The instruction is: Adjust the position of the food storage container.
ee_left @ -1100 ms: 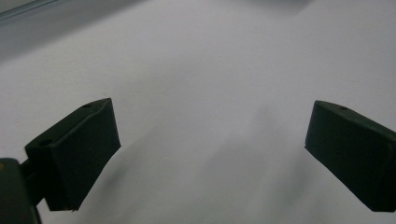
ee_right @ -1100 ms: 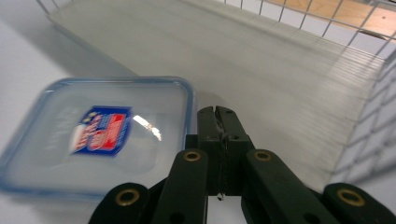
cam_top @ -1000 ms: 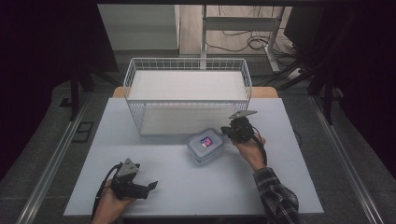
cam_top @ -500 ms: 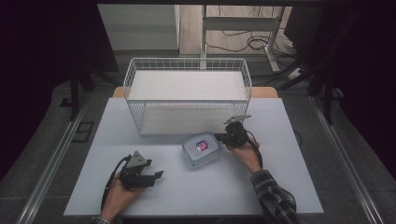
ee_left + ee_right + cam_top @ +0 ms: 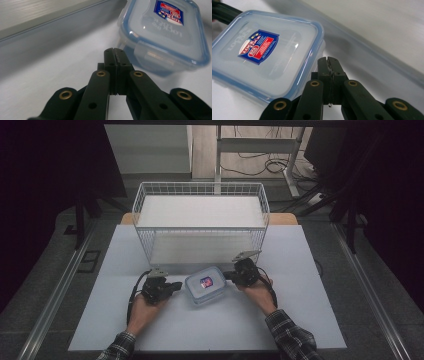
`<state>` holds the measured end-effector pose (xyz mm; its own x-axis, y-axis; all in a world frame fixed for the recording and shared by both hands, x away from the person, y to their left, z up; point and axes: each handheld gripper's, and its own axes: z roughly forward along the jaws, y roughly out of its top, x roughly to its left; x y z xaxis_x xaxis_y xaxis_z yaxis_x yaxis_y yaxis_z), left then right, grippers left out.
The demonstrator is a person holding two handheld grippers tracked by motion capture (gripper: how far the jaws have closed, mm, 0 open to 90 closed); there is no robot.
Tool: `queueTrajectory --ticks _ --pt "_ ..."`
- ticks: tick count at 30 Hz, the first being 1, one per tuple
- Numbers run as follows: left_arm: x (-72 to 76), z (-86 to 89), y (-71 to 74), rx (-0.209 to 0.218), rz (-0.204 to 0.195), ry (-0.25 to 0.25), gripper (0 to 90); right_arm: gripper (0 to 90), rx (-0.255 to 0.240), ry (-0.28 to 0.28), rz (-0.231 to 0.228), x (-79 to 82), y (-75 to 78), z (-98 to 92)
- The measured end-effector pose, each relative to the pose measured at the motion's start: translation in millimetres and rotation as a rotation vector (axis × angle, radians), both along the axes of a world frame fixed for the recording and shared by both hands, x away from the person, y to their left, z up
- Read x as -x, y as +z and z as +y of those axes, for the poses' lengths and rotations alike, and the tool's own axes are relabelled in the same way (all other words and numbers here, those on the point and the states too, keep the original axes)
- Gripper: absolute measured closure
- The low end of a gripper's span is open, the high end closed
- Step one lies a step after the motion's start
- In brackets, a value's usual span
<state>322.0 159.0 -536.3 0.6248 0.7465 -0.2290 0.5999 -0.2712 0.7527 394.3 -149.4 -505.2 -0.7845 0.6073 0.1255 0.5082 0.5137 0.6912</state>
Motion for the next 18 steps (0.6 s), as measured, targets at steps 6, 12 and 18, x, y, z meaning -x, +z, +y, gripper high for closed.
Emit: queueTrajectory --ticks 6,12,18 --pt "2.3 -3.0 -1.2 -0.022 0.015 0.007 89.9 89.3 -0.011 0.001 0.023 11.2 0.1 2.3" --pt "5.6 -4.4 -1.1 -0.025 0.023 0.016 89.9 89.4 -0.029 0.008 0.049 26.0 1.0 -3.4" --pt "8.2 -9.5 -2.5 -0.035 0.031 0.008 89.9 89.4 -0.039 0.015 0.065 43.7 2.7 -10.5"
